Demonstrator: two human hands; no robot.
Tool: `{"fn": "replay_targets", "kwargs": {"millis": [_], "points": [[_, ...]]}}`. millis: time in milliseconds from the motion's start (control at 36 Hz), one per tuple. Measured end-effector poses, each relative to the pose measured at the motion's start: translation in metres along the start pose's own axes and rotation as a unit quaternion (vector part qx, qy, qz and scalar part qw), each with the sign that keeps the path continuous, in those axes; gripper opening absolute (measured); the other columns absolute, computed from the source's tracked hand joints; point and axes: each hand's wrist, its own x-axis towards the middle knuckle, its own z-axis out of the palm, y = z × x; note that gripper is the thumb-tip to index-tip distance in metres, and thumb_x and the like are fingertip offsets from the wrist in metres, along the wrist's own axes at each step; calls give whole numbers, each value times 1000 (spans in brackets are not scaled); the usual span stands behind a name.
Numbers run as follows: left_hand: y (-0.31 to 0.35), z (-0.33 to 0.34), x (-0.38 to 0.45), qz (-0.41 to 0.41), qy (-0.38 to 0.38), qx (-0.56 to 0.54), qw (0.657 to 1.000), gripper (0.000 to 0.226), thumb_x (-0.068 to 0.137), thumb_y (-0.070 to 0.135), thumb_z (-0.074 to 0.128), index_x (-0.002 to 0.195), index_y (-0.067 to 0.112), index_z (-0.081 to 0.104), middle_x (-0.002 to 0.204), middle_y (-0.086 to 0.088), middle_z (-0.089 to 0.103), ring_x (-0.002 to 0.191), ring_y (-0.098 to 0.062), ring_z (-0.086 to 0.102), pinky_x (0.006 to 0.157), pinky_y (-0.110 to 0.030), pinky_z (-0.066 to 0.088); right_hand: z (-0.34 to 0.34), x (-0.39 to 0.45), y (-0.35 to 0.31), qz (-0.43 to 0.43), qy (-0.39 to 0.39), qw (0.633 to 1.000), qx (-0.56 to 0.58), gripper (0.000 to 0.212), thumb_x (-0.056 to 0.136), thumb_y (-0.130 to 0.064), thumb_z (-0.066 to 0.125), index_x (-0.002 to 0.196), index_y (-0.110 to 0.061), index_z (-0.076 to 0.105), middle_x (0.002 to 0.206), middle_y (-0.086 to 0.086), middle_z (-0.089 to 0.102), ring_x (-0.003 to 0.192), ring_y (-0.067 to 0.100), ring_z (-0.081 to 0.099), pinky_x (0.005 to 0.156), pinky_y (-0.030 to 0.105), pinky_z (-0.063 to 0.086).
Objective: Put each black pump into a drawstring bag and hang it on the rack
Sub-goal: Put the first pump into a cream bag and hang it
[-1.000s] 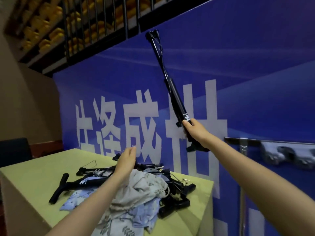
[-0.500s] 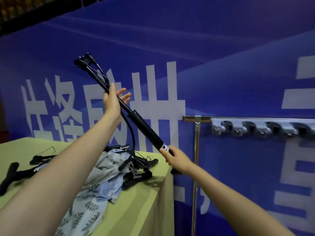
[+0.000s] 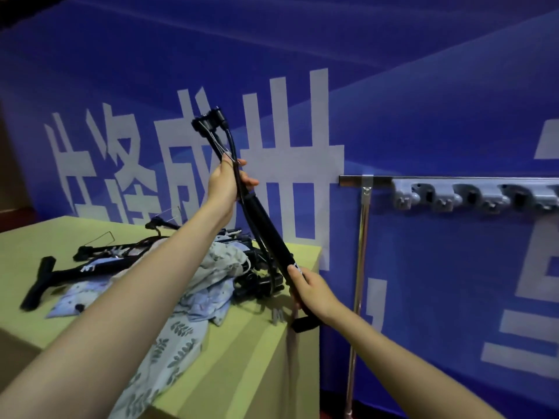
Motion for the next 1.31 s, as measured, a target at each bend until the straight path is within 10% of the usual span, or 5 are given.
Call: {"fn": "replay_targets", "kwargs": {"millis": [278,639,861,1000,1306], "points": [[-37,1,-9,12,-11,56,998,39,105,43,27,101,24,61,87,5,72,91,-14,66,91,-34,48,0,9,3,8,9,1000,3,58,94,-58,39,88,-3,55,70,8,52,62,21,52,62,39,45],[-22,-39,9,-59,25,-76,995,26,96,18,38,96,3,59,91,-12,69,81,-24,66,71,-32,55,-15,40,-6,-9,-24,996,-83,48,94,-60,39,78,-16,52,61,-5,53,55,13,52,57,32,46],[-7,-74,19,-58,139,-259,954,29,96,44,47,92,16,53,80,-5,55,75,-21,56,75,-37,52,-27,64,-21,-53,25,959,-278,51,90,-65,44,93,-17,62,72,-1,61,63,14,56,54,27,37],[-13,-107,20,-63,219,-184,956,26,94,38,57,103,14,57,95,-7,63,69,-15,63,57,-30,55,-24,64,-24,-76,70,919,-379,42,95,-57,46,113,-23,60,91,-3,68,74,13,55,55,25,40],[-15,-160,3,-161,93,15,982,21,94,33,54,80,17,55,78,-4,58,77,-18,59,73,-35,52,-20,53,-8,-86,14,923,-376,38,92,-61,47,113,-31,59,94,-10,65,83,10,58,68,31,51]]}}
